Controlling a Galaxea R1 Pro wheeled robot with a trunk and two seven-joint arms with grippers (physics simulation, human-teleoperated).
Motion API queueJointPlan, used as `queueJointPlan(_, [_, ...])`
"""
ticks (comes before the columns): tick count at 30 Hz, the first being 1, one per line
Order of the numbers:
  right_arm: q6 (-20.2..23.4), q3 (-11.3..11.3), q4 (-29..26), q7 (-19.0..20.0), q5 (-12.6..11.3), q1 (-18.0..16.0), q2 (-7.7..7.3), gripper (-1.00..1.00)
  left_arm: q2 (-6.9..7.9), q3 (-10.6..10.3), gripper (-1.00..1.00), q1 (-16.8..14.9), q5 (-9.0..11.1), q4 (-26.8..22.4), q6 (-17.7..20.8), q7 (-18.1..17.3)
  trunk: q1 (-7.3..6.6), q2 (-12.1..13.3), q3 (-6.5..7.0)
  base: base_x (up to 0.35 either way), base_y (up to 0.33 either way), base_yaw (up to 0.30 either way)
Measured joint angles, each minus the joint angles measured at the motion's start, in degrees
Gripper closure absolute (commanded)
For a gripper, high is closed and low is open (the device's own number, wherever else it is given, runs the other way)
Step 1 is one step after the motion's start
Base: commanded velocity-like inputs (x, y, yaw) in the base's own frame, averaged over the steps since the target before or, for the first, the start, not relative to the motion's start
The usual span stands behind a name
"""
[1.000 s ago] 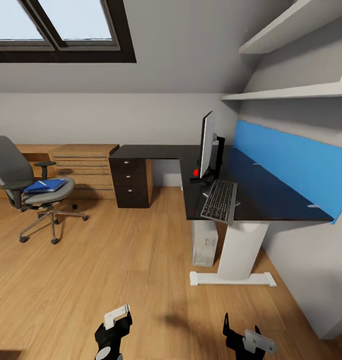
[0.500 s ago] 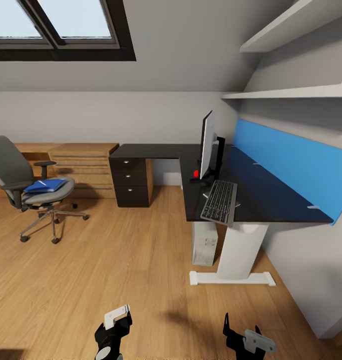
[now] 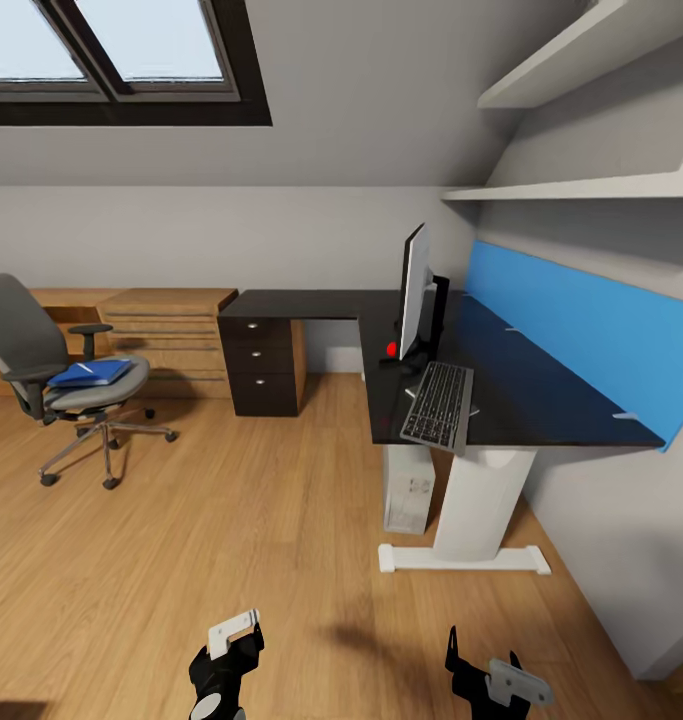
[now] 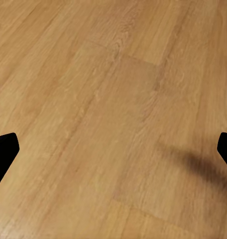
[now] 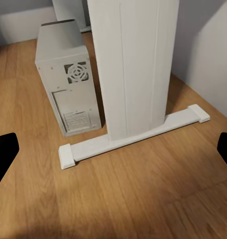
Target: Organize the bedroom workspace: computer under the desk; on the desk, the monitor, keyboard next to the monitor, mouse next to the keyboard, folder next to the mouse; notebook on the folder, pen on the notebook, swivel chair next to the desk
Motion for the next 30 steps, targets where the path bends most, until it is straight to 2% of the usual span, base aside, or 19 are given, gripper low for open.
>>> queueJointPlan(8, [0.00, -0.01, 0.02, 0.00, 0.00, -0.02, 0.00, -1.00, 0.00, 0.00, -1.00, 0.00, -0.03, 0.00, -0.14, 0.00, 0.00, 0.00, 0.72, -0.015, 0.000, 0.000])
queueJointPlan(18, [0.00, 0.02, -0.02, -0.02, 0.00, 0.00, 0.00, -1.00, 0.00, 0.00, -1.00, 0.00, 0.03, 0.00, -0.15, 0.00, 0.01, 0.00, 1.60, -0.216, 0.000, 0.000])
queueJointPlan(30, [0.04, 0.04, 0.00, -0.03, -0.05, 0.00, 0.00, -1.00, 0.00, 0.00, -1.00, 0.00, 0.07, 0.00, -0.06, 0.00, 0.00, 0.00, 1.75, -0.012, 0.000, 0.000])
